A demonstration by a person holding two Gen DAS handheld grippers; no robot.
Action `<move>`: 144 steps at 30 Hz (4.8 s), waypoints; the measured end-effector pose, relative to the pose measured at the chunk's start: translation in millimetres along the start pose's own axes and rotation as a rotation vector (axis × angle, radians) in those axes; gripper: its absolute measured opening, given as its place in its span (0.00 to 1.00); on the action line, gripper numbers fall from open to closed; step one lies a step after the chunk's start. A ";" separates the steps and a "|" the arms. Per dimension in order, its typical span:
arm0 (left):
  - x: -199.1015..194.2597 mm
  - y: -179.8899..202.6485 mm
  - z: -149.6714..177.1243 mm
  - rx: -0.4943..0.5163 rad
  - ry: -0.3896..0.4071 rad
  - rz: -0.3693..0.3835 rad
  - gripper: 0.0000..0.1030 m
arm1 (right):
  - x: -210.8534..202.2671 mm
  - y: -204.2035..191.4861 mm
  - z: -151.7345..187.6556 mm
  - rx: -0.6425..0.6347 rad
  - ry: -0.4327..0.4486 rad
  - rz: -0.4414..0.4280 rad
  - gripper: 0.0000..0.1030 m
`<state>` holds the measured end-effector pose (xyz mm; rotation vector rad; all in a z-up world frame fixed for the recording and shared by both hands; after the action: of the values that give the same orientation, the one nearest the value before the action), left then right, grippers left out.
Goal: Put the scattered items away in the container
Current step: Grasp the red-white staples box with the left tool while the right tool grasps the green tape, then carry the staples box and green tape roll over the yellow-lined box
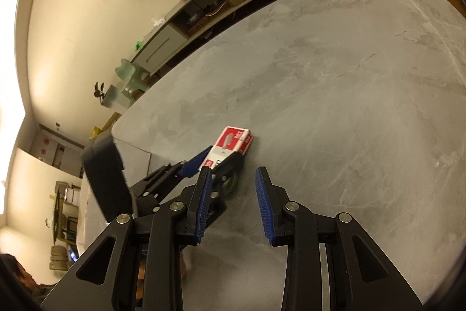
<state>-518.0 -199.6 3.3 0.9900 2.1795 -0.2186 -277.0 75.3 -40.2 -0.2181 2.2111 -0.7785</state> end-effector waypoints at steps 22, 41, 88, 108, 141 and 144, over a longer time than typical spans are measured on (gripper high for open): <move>-122.8 -76.0 22.7 -0.336 0.107 0.014 0.38 | 90.5 -41.1 43.0 -0.559 -0.038 0.246 0.15; -136.2 -67.7 15.4 -0.272 0.142 0.017 0.38 | 54.7 -69.0 38.8 -0.499 0.008 0.128 0.14; -317.3 -54.8 -10.7 -0.102 0.425 -0.122 0.38 | -87.8 -209.5 84.3 -0.609 0.244 -0.032 0.14; -385.4 -128.4 6.3 -0.190 0.525 -0.191 0.38 | -88.0 -279.4 132.7 -0.602 0.219 -0.155 0.14; -390.9 -235.3 43.0 -0.324 0.498 -0.244 0.38 | -8.6 -377.6 128.2 -0.753 0.171 -0.206 0.14; -387.8 -235.8 44.9 -0.317 0.483 -0.250 0.38 | 0.2 -385.1 122.9 -0.760 0.166 -0.206 0.14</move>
<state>-488.7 -609.6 201.0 0.6321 2.6686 0.2757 -222.0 -289.5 125.2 -0.7825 2.5811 -0.0158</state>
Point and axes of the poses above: each gripper's, at about its wrist camera, not at the fingertips, and x roughly the way its jaws point, y to its right, z to its underside, the point moved 7 cm from there along x, roughly the way its jaws point, and after that the axes turned 10 degrees about y, right-handed, at the moved point
